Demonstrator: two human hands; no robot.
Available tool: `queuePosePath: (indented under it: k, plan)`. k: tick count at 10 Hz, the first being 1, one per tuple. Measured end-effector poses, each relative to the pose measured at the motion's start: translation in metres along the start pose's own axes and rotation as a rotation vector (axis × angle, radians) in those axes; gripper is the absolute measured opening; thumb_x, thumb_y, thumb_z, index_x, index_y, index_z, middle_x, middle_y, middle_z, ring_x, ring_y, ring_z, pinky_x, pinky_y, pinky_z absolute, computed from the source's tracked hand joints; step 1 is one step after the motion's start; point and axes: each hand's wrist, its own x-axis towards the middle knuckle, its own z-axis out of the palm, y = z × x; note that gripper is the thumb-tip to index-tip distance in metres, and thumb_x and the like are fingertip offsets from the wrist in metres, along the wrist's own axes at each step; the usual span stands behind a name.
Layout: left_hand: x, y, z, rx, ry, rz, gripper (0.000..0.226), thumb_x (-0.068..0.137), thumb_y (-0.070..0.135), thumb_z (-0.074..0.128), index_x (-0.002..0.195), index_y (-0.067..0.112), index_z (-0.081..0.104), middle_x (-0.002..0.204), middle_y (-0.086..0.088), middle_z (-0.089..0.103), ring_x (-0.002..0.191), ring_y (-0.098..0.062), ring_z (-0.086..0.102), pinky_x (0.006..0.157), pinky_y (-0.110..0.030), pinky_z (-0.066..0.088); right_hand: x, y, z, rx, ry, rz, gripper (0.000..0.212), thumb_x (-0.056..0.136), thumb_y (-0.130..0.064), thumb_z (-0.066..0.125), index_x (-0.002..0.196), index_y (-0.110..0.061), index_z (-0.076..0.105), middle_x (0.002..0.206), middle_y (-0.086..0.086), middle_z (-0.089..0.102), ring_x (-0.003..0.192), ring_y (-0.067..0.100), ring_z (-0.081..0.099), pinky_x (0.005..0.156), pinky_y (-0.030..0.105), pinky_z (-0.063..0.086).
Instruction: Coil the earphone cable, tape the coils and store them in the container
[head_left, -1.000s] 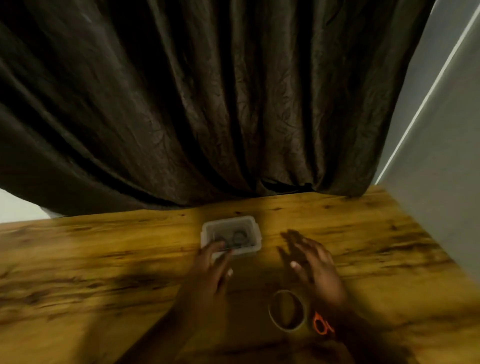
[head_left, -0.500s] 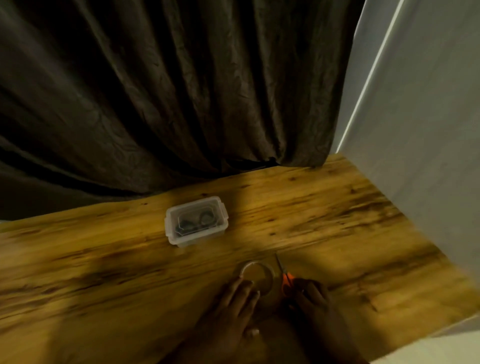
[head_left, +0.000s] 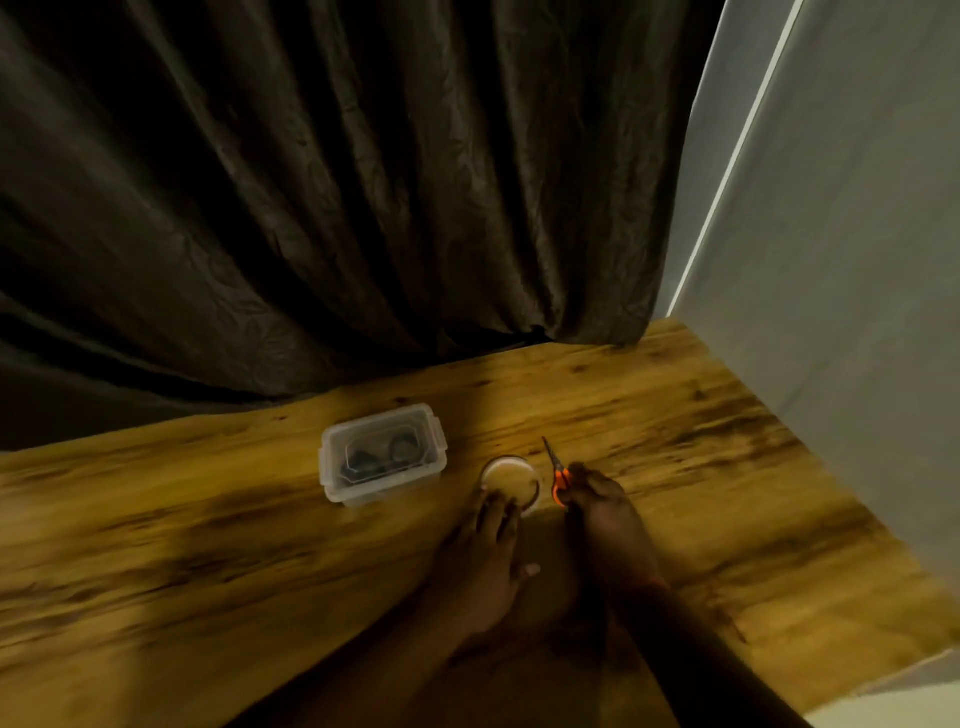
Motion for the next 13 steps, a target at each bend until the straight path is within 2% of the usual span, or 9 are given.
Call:
queuePosePath:
  k: [2, 3, 6, 9, 11, 12, 13]
  plan:
    - [0.043, -0.001, -0.017, -0.058, -0.063, -0.106, 0.073, 0.102, 0.051, 0.036, 0.158, 0.02, 0.001, 0.167, -0.005, -0.01, 0.152, -0.028, -0.012, 0.122, -0.045, 0.01, 0.051, 0.001, -0.001, -0.011, -0.013, 0.027, 0.029, 0.092, -0.014, 0.056, 0.118, -0.01, 0.069, 0.135, 0.015, 0.057, 0.127, 0.028, 0.049, 0.109, 0.027, 0.033]
    - [0.053, -0.003, -0.019, -0.061, -0.078, -0.142, 0.073, 0.102, 0.052, 0.034, 0.158, 0.022, -0.001, 0.166, -0.004, -0.012, 0.152, -0.029, -0.011, 0.122, -0.045, 0.007, 0.061, -0.001, -0.001, -0.048, -0.02, 0.015, 0.033, 0.093, -0.013, 0.053, 0.123, -0.011, 0.067, 0.138, 0.014, 0.055, 0.129, 0.026, 0.048, 0.11, 0.026, 0.031]
    - [0.074, -0.009, -0.013, -0.061, -0.1, -0.215, 0.079, 0.1, 0.056, 0.035, 0.157, 0.024, -0.009, 0.166, -0.005, -0.013, 0.152, -0.032, -0.008, 0.12, -0.046, 0.007, 0.071, -0.005, 0.005, -0.099, 0.006, 0.036, 0.035, 0.093, -0.013, 0.052, 0.125, -0.014, 0.065, 0.135, 0.01, 0.056, 0.119, 0.03, 0.05, 0.103, 0.029, 0.036]
    - [0.072, -0.012, -0.011, -0.039, -0.038, -0.185, 0.078, 0.1, 0.056, 0.033, 0.158, 0.021, -0.007, 0.164, -0.008, -0.021, 0.15, -0.031, -0.02, 0.12, -0.045, 0.003, 0.068, -0.01, 0.007, -0.187, 0.008, 0.06, 0.038, 0.092, -0.018, 0.055, 0.129, -0.02, 0.062, 0.137, 0.007, 0.054, 0.114, 0.031, 0.051, 0.095, 0.036, 0.043]
    - [0.064, -0.011, -0.025, -0.036, 0.059, -0.099, 0.077, 0.101, 0.049, 0.038, 0.158, 0.016, -0.003, 0.166, -0.007, -0.014, 0.152, -0.03, -0.01, 0.118, -0.044, 0.021, 0.057, -0.008, 0.008, -0.192, 0.057, 0.052, 0.044, 0.088, -0.02, 0.06, 0.132, -0.02, 0.057, 0.133, 0.009, 0.053, 0.11, 0.033, 0.053, 0.089, 0.043, 0.047]
    - [0.056, -0.013, -0.029, 0.041, 0.123, 0.006, 0.07, 0.102, 0.044, 0.041, 0.157, 0.014, 0.011, 0.167, -0.006, -0.004, 0.151, -0.033, 0.011, 0.111, -0.046, 0.036, 0.043, -0.007, 0.012, -0.183, 0.119, 0.033, 0.043, 0.085, -0.019, 0.065, 0.128, -0.016, 0.06, 0.117, 0.011, 0.06, 0.1, 0.035, 0.058, 0.082, 0.045, 0.049]
    - [0.05, -0.017, -0.026, 0.076, 0.149, 0.051, 0.066, 0.101, 0.043, 0.041, 0.156, 0.013, 0.019, 0.167, -0.006, 0.003, 0.149, -0.033, 0.019, 0.11, -0.047, 0.037, 0.034, -0.009, 0.016, -0.218, 0.137, -0.001, 0.041, 0.086, -0.019, 0.064, 0.127, -0.016, 0.062, 0.117, 0.012, 0.061, 0.099, 0.034, 0.059, 0.082, 0.044, 0.049]
